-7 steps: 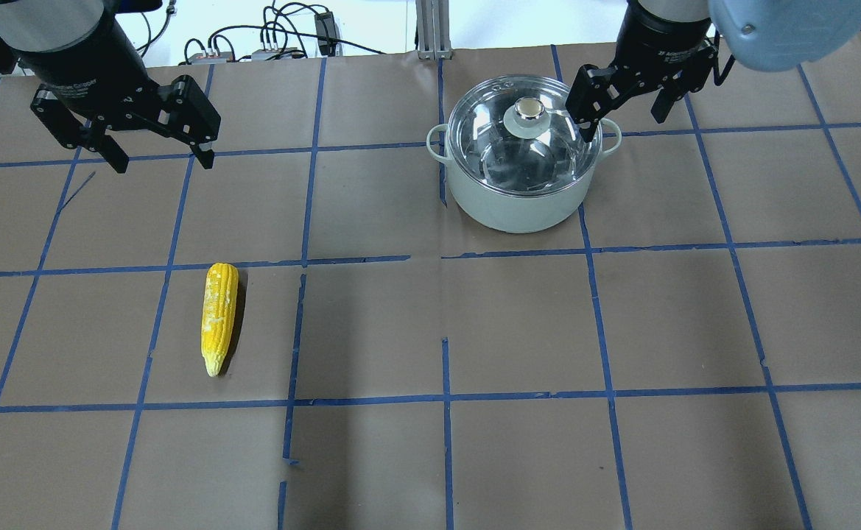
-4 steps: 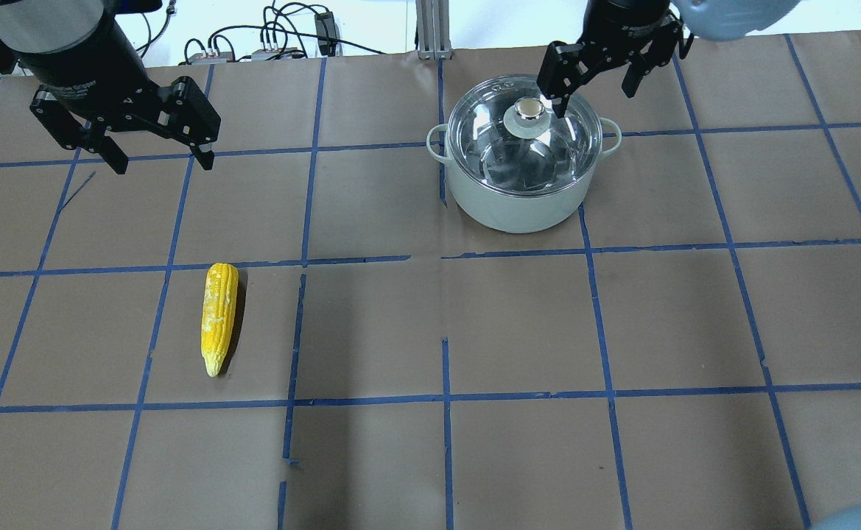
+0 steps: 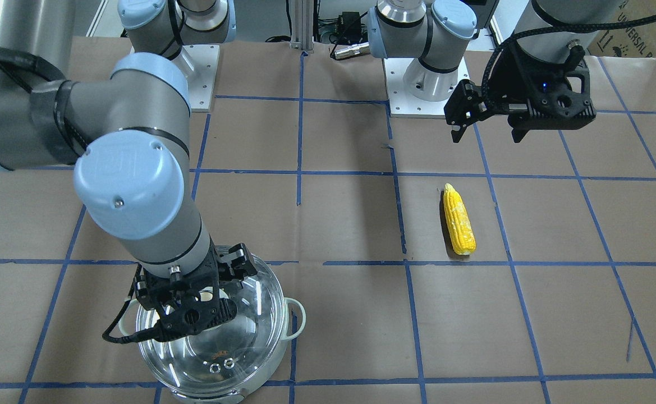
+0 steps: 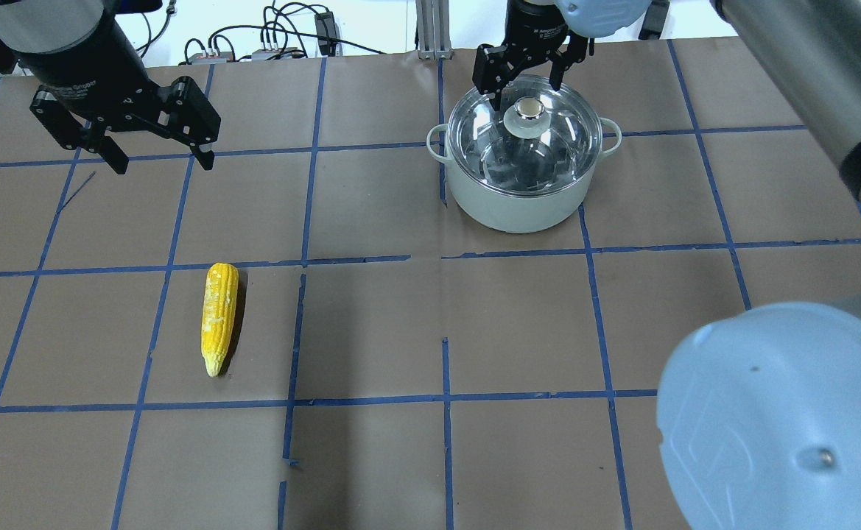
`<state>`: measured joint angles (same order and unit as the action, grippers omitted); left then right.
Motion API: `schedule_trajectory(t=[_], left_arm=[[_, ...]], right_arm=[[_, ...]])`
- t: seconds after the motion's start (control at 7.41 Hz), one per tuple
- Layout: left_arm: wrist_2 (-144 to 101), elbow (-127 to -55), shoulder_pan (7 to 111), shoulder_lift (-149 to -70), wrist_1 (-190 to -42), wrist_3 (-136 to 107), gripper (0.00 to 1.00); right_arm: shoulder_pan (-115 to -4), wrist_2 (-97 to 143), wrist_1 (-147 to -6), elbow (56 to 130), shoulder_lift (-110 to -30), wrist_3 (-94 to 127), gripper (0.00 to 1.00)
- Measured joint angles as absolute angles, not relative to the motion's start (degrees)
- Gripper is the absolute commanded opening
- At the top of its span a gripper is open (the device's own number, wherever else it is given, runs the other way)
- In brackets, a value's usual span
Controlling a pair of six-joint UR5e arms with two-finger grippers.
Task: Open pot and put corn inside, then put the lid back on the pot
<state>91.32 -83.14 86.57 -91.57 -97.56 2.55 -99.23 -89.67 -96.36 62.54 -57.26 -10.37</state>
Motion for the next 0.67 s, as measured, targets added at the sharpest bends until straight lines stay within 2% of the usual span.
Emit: schedule_trajectory(t=[0.4, 0.54, 0.67], left_arm=[[91.3, -83.2, 86.6, -91.6, -97.6, 2.6, 1.00], [91.3, -83.2, 86.6, -91.6, -97.6, 2.8, 1.00], [91.4, -83.3, 86.6, -91.7, -97.6, 2.9, 1.00]], right_arm=[[-98.8, -89.7, -98.0, 62.2, -55.5, -10.7, 0.92], [-98.7, -89.7, -98.1, 62.7, -55.4, -10.6, 0.84], [-98.7, -89.7, -98.1, 63.1, -55.3, -10.4, 0.69]])
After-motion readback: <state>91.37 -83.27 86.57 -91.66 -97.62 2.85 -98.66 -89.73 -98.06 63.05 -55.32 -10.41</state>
